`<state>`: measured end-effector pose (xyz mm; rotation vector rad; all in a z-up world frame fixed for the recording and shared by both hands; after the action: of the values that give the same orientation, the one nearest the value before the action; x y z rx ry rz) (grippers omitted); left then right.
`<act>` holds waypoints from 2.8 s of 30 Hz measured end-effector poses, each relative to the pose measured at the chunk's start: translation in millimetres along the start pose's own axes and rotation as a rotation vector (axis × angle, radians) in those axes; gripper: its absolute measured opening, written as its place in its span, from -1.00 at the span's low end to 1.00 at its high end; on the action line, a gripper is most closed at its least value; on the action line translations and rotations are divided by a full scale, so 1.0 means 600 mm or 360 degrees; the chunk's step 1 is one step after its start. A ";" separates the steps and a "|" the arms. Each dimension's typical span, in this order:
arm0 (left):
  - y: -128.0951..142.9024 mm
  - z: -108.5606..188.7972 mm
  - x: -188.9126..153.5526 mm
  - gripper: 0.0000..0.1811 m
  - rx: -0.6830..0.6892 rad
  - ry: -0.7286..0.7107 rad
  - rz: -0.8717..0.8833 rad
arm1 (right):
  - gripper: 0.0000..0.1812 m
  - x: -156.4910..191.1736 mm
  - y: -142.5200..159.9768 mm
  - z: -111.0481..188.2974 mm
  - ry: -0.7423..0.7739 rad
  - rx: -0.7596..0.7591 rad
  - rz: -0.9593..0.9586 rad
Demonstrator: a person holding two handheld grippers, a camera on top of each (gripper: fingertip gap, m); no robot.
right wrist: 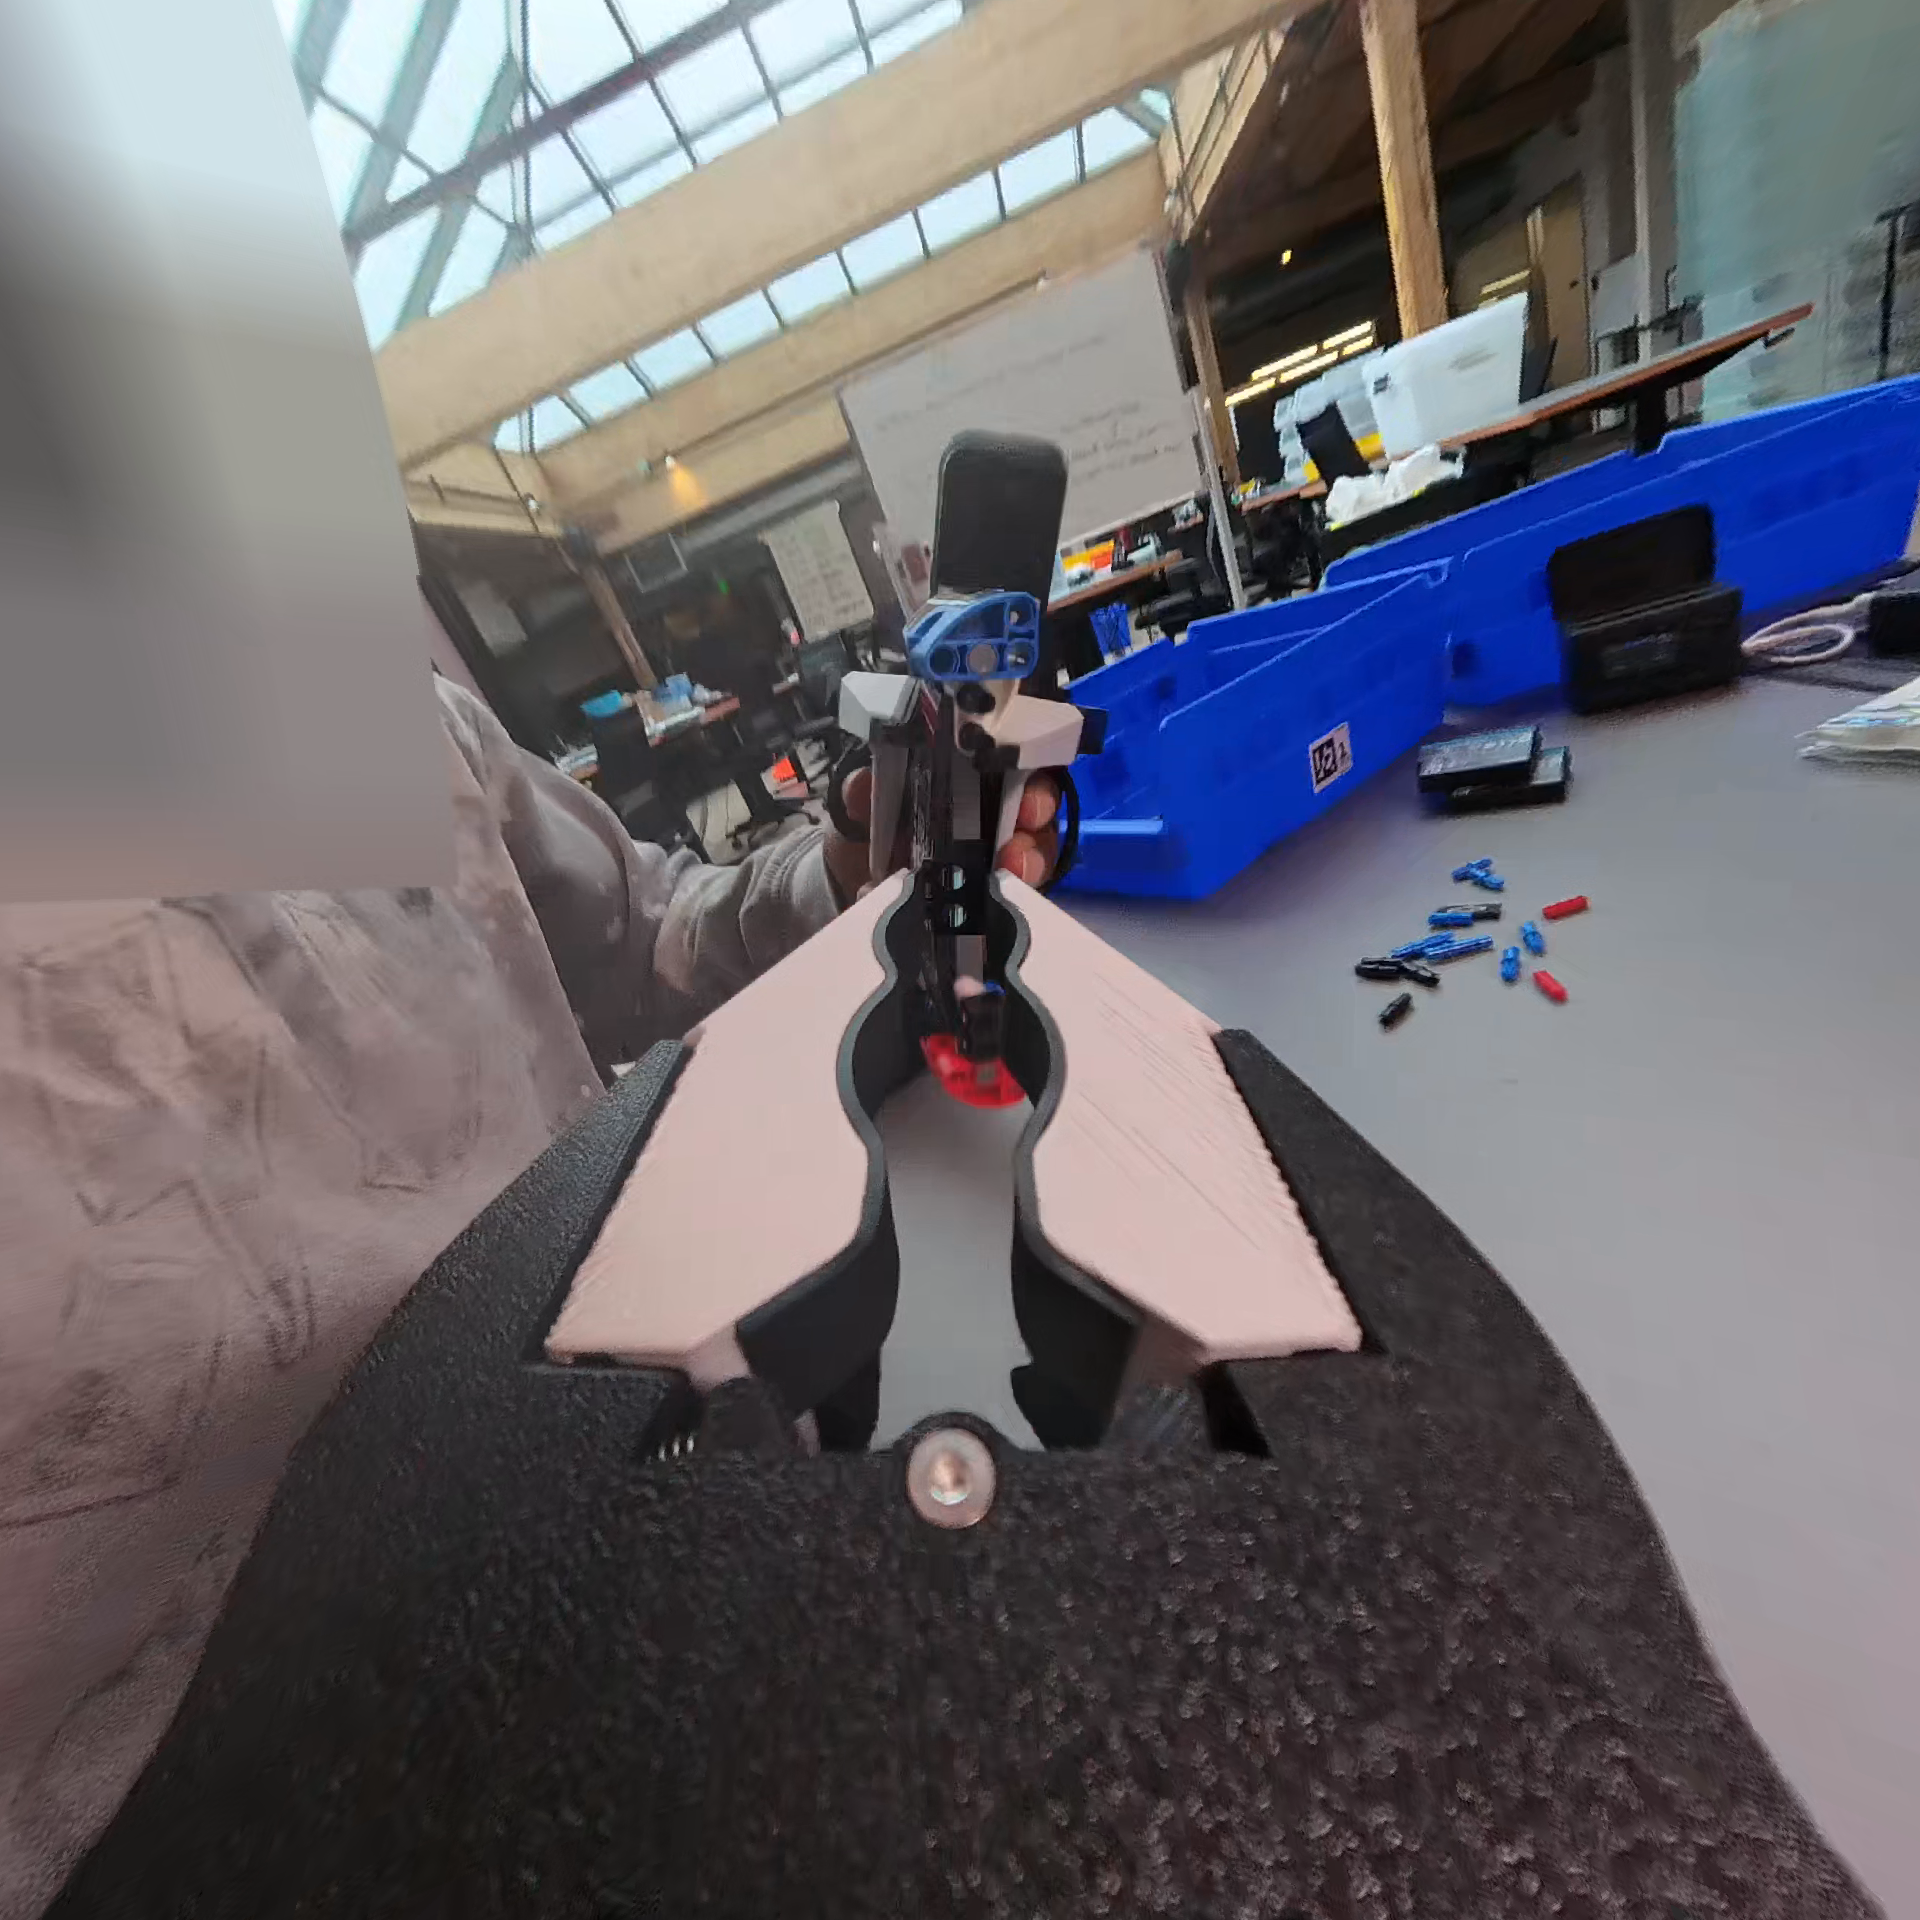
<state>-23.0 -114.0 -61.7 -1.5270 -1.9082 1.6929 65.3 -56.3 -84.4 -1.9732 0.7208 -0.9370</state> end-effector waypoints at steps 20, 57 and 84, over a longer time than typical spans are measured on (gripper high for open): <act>0.062 -0.032 0.017 -0.83 0.0264 -0.0007 0.0203 | -0.69 -0.014 -0.014 -0.037 -0.0124 0.0249 0.0016; 0.057 -0.069 0.018 -0.87 0.0200 -0.0021 0.0076 | -0.73 -0.007 -0.032 0.004 -0.0173 0.0206 0.0002; 0.066 -0.050 0.049 -0.83 0.0157 -0.0106 0.0538 | -0.61 -0.036 -0.008 -0.017 0.0028 0.0293 -0.0035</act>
<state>6.3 -79.6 -97.6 -1.8581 -1.6373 1.9606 45.4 -42.0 -84.0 -1.8170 0.6013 -0.9986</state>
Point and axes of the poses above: each gripper's, where its closed fingertips meet, z back along the fingers, y out of its underside, x = y × z across the jaws, the point moved 4 cm from there along z, back along the fingers, and after that the axes turned 15 degrees about -x, right-handed, at the moved point
